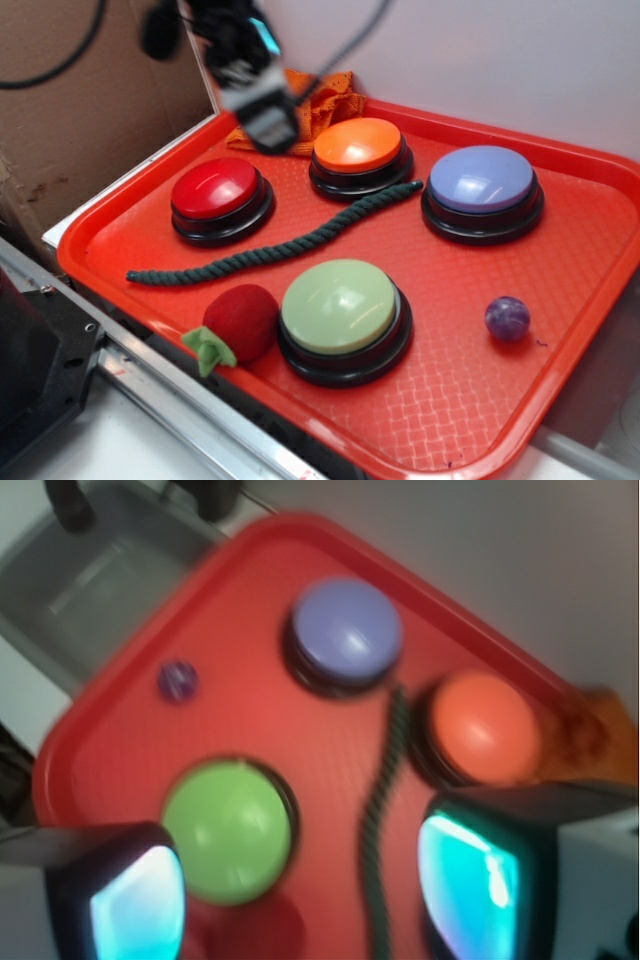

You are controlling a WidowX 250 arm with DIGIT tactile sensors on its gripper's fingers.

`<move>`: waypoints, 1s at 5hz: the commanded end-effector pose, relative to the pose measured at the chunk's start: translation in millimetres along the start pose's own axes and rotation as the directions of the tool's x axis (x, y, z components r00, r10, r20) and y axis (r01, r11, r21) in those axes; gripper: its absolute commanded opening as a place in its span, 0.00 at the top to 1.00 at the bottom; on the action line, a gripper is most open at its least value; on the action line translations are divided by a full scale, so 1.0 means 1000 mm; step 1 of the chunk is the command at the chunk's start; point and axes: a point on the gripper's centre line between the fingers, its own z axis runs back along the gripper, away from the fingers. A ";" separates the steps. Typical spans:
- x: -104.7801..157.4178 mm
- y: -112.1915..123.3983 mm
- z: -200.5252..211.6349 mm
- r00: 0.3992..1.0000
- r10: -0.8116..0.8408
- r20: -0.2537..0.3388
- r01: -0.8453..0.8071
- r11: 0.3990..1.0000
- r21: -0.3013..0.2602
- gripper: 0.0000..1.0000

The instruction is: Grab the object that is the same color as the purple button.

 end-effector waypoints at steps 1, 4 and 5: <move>0.040 -0.026 -0.048 0.990 -0.123 0.076 0.130 0.986 -0.107 0.00; 0.051 -0.062 -0.103 0.914 -0.402 0.061 0.407 0.908 -0.103 0.00; 0.050 -0.067 -0.114 0.904 -0.426 0.045 0.428 0.896 -0.115 0.00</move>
